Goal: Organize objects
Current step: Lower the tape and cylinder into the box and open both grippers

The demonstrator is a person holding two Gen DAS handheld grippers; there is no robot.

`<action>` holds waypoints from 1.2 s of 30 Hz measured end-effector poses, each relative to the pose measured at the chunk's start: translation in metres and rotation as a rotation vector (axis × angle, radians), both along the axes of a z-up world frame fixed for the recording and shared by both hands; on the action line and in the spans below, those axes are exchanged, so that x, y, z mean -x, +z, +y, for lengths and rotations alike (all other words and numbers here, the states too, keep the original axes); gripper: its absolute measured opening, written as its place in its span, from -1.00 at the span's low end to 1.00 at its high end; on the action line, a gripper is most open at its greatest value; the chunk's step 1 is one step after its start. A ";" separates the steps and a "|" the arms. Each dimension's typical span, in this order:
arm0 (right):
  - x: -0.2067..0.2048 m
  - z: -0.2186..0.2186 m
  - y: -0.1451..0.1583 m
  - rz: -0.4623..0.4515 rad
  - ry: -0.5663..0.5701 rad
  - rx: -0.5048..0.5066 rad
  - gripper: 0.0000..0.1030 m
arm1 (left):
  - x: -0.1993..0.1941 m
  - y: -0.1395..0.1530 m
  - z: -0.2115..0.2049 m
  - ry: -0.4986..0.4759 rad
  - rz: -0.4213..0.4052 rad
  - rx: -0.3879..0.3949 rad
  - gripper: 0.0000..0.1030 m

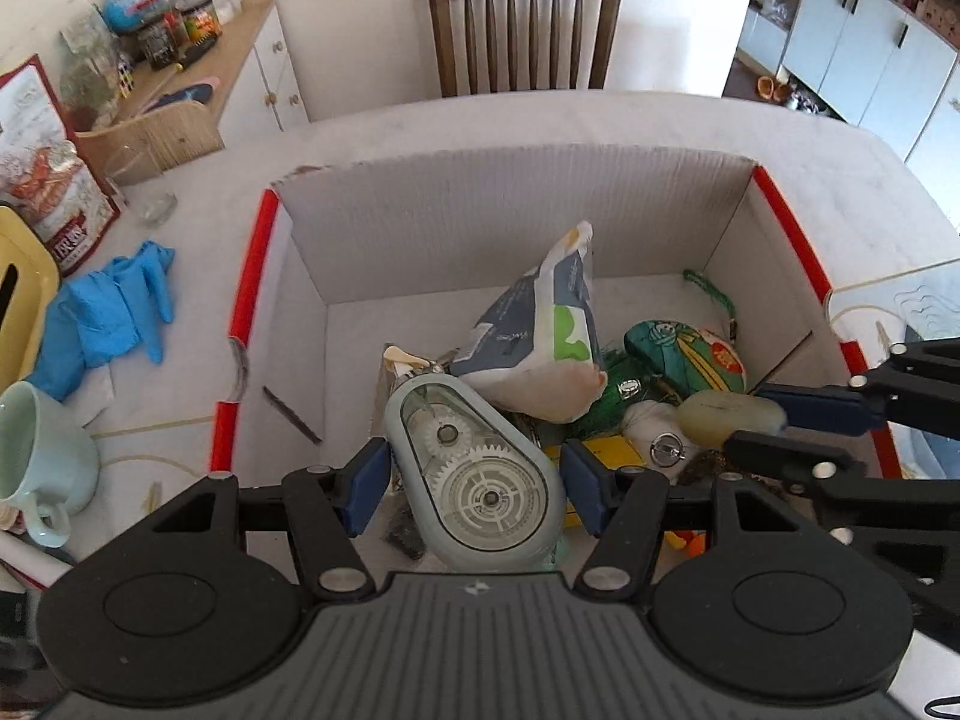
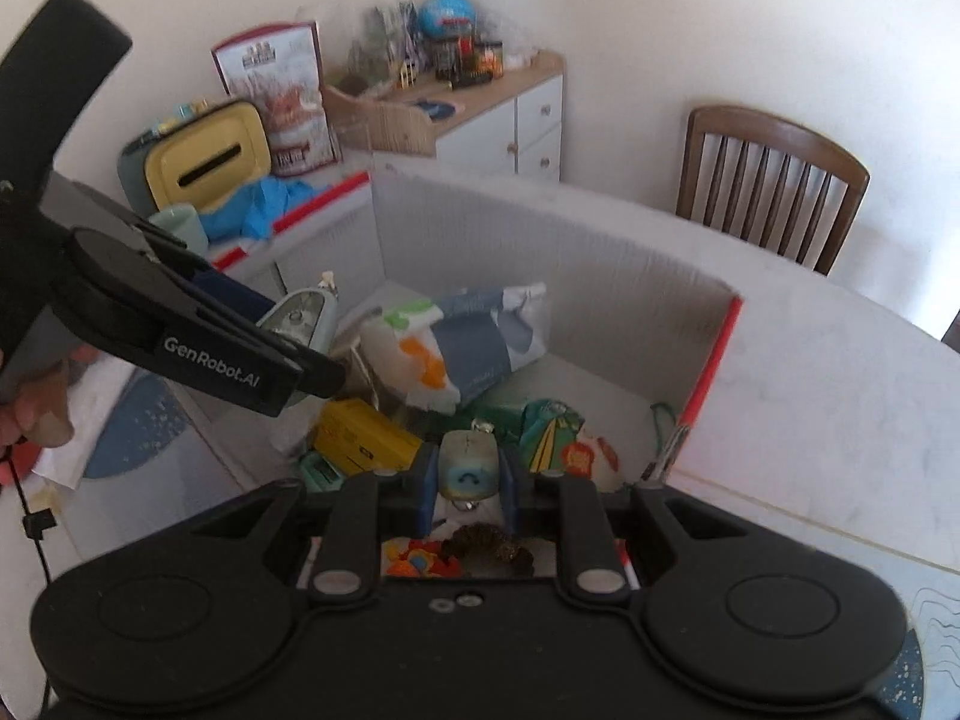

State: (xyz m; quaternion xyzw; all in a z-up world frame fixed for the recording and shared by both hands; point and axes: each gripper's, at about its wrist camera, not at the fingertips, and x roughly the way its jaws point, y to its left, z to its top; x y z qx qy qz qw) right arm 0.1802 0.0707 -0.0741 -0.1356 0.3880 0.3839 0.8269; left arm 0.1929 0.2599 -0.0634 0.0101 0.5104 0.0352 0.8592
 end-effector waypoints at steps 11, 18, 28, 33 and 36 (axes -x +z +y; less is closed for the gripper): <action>0.003 0.016 -0.013 -0.028 0.043 0.100 -0.62 | -0.007 -0.011 -0.008 -0.025 0.036 0.011 0.19; 0.003 0.017 -0.009 -0.022 0.044 0.099 -0.53 | -0.007 -0.017 -0.009 -0.020 0.046 0.043 0.17; 0.006 0.005 0.008 -0.022 0.027 0.060 -0.41 | 0.005 -0.003 -0.012 -0.009 -0.007 0.057 0.22; 0.012 -0.002 0.022 -0.032 0.025 0.028 -0.27 | 0.014 0.012 -0.013 0.004 -0.055 0.067 0.29; 0.016 -0.006 0.031 -0.040 0.026 0.008 -0.20 | 0.022 0.022 -0.015 0.004 -0.092 0.065 0.34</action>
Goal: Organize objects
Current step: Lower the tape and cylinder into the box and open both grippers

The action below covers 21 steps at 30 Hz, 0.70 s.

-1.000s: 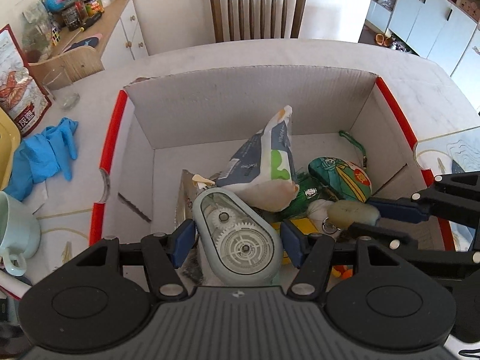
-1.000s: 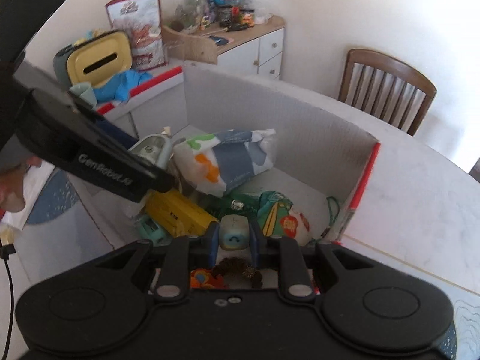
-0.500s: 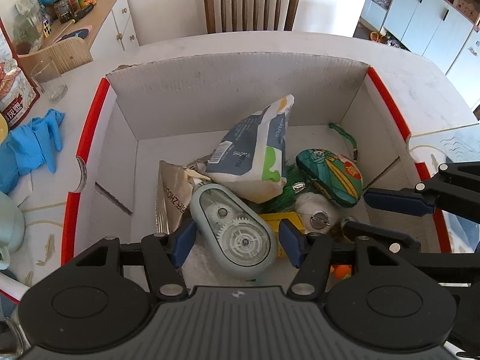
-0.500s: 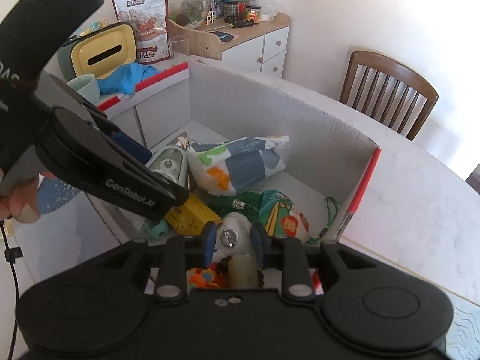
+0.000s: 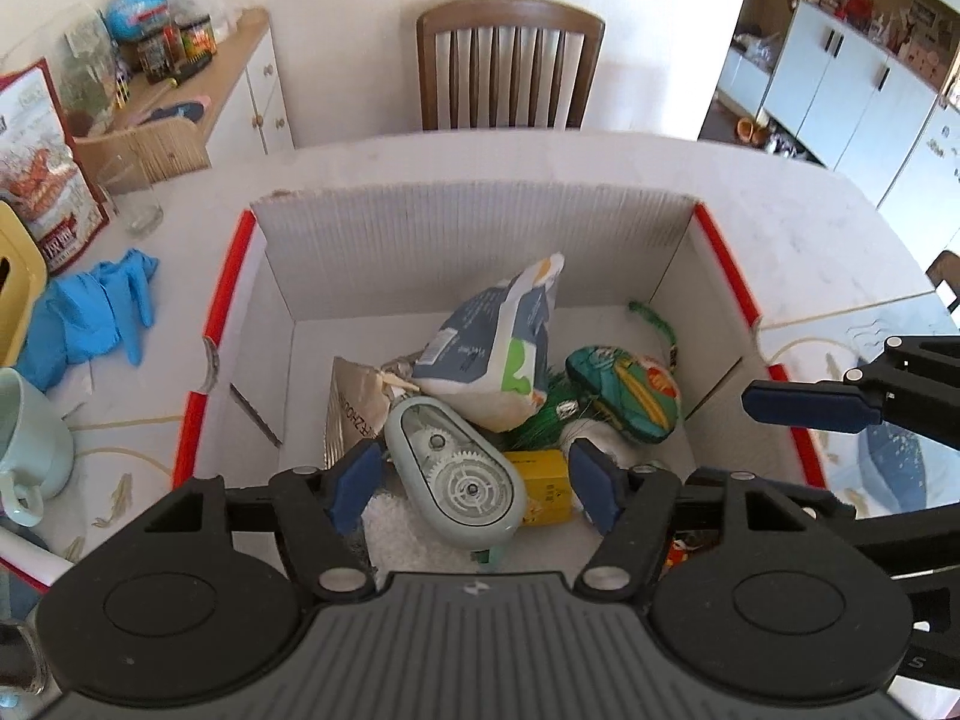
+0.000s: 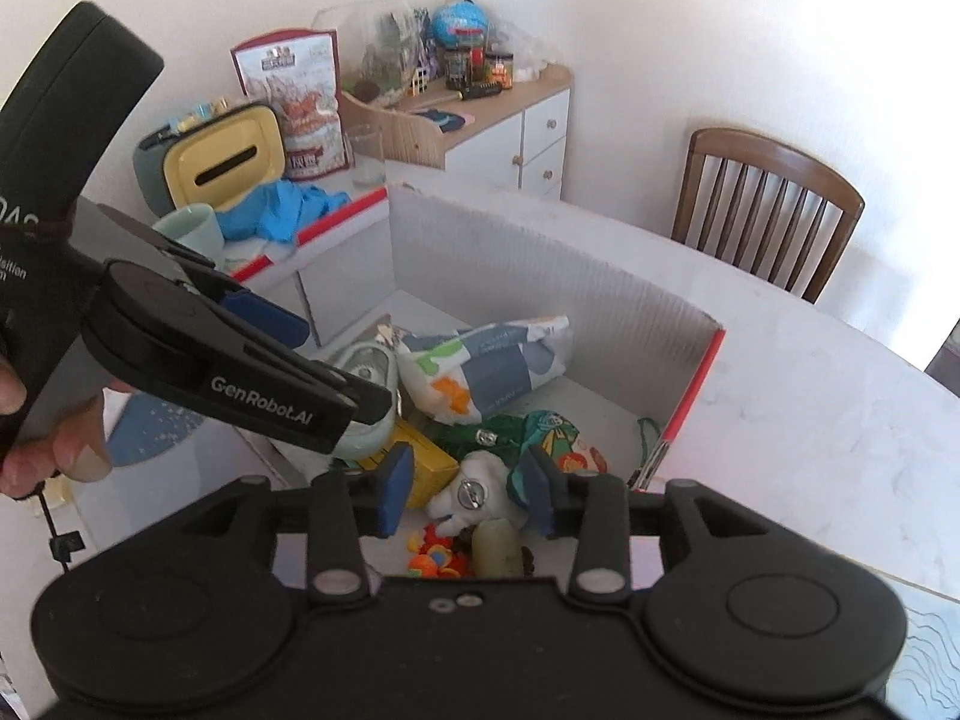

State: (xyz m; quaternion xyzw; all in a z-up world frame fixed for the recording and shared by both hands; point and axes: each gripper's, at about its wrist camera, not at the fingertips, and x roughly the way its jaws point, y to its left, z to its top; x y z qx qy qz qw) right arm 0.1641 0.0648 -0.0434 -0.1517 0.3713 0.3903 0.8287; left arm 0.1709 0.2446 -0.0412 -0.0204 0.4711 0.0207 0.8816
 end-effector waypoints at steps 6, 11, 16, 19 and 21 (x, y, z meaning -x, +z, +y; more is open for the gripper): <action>0.010 -0.008 0.018 -0.027 0.003 -0.041 0.01 | 0.014 0.016 -0.005 0.002 -0.056 -0.007 0.43; 0.016 -0.017 0.030 -0.036 0.005 -0.080 0.24 | 0.029 0.027 -0.006 0.012 -0.108 -0.009 0.47; 0.022 -0.026 0.041 -0.048 0.002 -0.125 0.39 | 0.043 0.036 -0.005 0.032 -0.158 0.005 0.60; 0.026 -0.033 0.047 -0.061 -0.003 -0.159 0.49 | 0.050 0.038 -0.005 0.047 -0.175 0.016 0.62; 0.027 -0.038 0.050 -0.060 -0.004 -0.181 0.57 | 0.055 0.040 -0.006 0.055 -0.188 0.021 0.67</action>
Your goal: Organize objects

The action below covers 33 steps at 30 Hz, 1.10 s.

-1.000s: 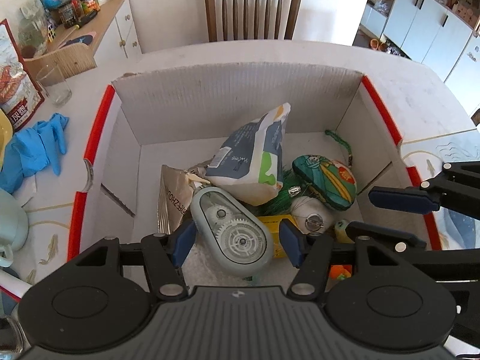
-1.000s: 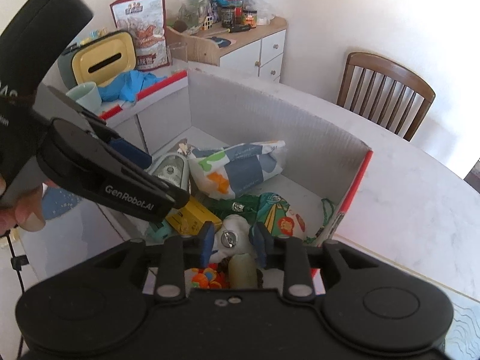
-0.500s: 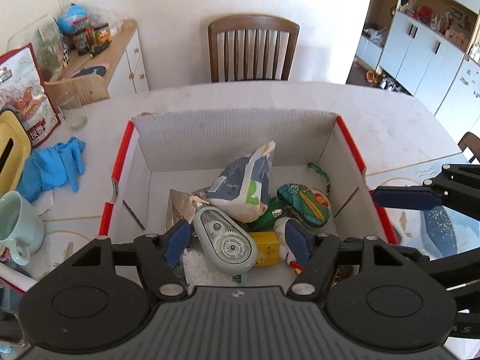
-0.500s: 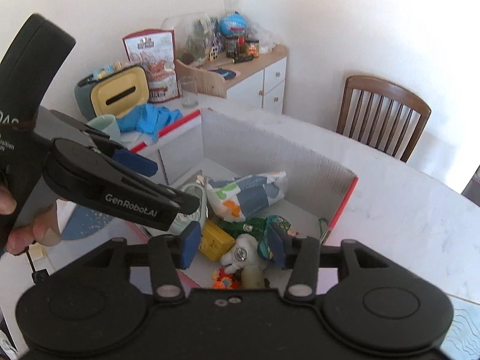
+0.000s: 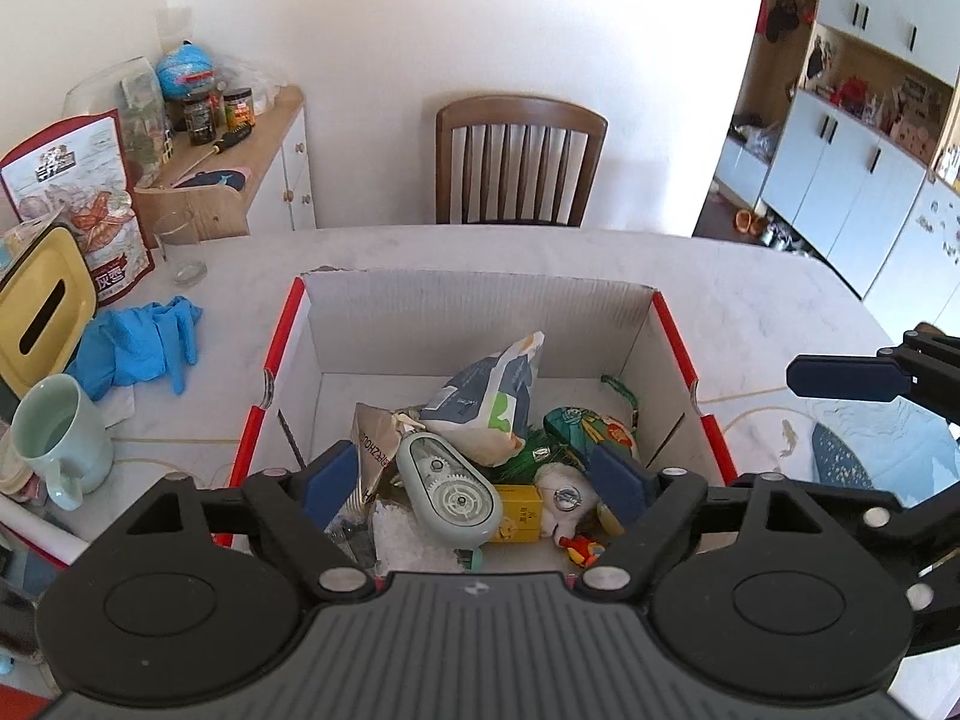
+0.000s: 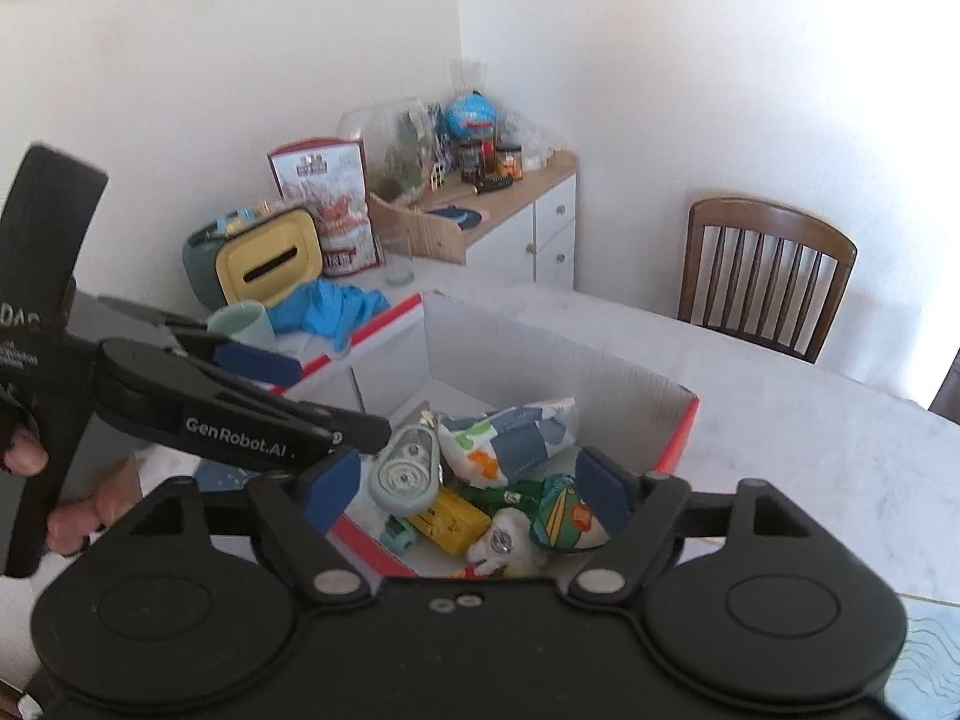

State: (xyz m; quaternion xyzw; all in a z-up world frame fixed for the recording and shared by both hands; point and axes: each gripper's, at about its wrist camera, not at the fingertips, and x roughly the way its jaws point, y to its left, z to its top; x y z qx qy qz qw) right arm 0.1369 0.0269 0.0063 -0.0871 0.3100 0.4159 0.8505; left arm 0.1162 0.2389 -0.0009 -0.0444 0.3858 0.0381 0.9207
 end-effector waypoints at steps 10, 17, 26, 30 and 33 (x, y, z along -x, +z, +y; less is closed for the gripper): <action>0.004 -0.025 0.011 0.033 -0.016 -0.123 0.86 | 0.024 0.013 -0.007 0.051 -0.087 0.009 0.99; 0.014 -0.038 0.019 0.011 -0.010 -0.165 0.98 | 0.042 0.021 -0.018 0.061 -0.138 -0.003 0.99; 0.031 -0.050 0.023 -0.023 0.014 -0.179 0.98 | 0.059 0.027 -0.027 0.057 -0.184 -0.005 0.99; 0.034 -0.054 0.023 -0.029 0.011 -0.180 0.98 | 0.064 0.030 -0.031 0.069 -0.216 -0.028 0.99; 0.035 -0.057 0.023 -0.026 0.008 -0.182 0.98 | 0.065 0.031 -0.034 0.080 -0.228 -0.047 0.99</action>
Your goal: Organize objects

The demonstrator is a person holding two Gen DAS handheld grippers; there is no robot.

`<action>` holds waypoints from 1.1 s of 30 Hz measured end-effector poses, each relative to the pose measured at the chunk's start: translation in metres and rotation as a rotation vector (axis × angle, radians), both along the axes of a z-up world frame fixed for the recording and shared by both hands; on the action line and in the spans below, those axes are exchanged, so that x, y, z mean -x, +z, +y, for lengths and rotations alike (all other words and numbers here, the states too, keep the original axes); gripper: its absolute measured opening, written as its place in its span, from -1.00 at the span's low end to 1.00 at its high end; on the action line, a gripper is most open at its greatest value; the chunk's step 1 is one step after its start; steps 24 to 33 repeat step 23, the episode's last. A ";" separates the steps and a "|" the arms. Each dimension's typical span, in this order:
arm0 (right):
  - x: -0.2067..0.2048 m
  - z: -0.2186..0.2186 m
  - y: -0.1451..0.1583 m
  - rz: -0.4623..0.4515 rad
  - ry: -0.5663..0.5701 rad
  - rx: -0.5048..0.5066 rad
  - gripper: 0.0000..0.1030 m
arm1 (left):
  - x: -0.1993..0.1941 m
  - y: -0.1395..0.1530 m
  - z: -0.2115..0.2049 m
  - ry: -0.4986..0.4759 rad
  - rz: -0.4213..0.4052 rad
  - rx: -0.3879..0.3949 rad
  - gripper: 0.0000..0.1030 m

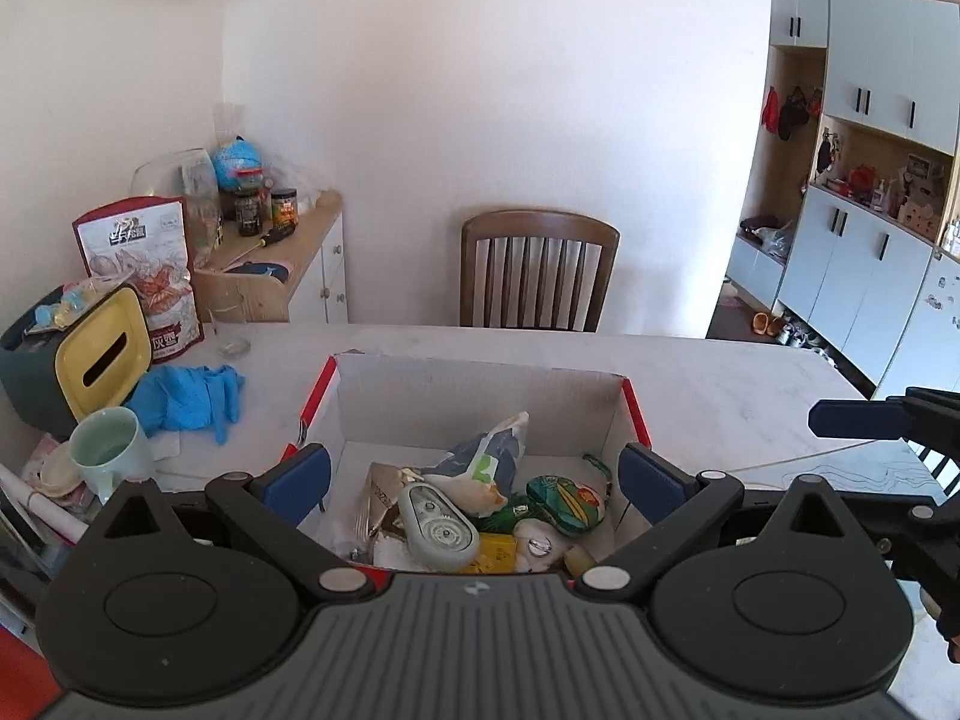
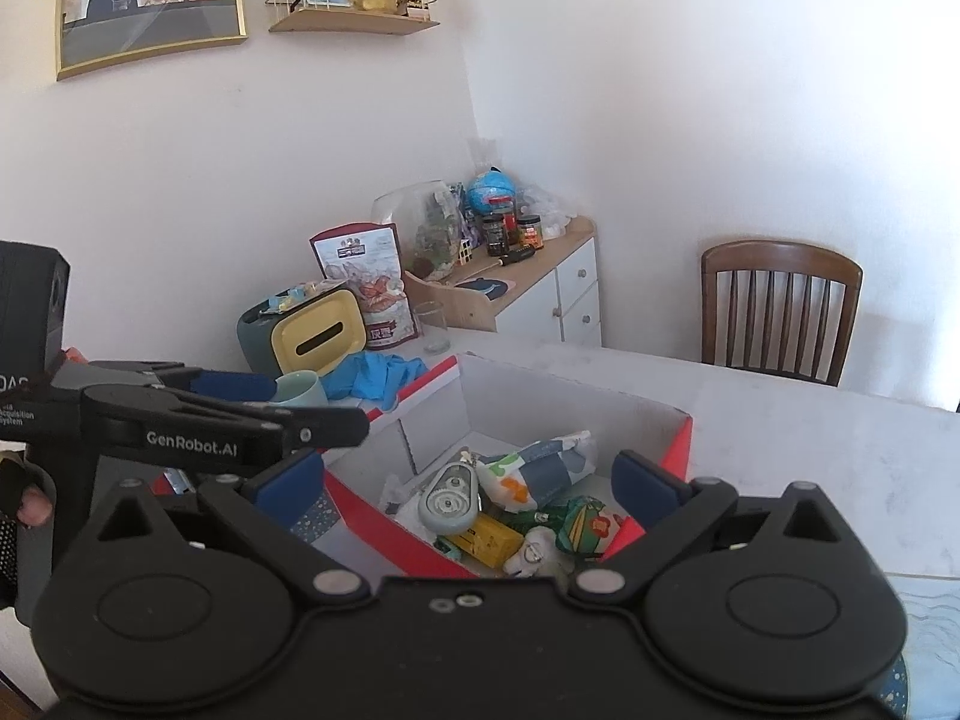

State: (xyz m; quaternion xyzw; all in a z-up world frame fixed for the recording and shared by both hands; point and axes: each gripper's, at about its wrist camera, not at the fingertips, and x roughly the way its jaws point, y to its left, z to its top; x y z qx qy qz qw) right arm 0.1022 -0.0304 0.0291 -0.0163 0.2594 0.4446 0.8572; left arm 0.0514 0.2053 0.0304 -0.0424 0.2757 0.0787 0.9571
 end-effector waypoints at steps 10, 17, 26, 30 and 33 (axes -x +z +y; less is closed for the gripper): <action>-0.002 -0.009 -0.005 0.008 -0.036 0.007 0.98 | -0.003 -0.001 -0.007 -0.010 0.008 0.009 0.99; -0.006 -0.017 -0.008 0.020 -0.053 0.001 0.98 | -0.008 -0.004 -0.016 -0.015 0.019 -0.005 0.99; -0.011 -0.035 -0.015 0.032 -0.089 0.003 0.98 | -0.014 -0.004 -0.029 -0.031 0.025 -0.007 0.99; -0.011 -0.035 -0.015 0.032 -0.089 0.003 0.98 | -0.014 -0.004 -0.029 -0.031 0.025 -0.007 0.99; -0.011 -0.035 -0.015 0.032 -0.089 0.003 0.98 | -0.014 -0.004 -0.029 -0.031 0.025 -0.007 0.99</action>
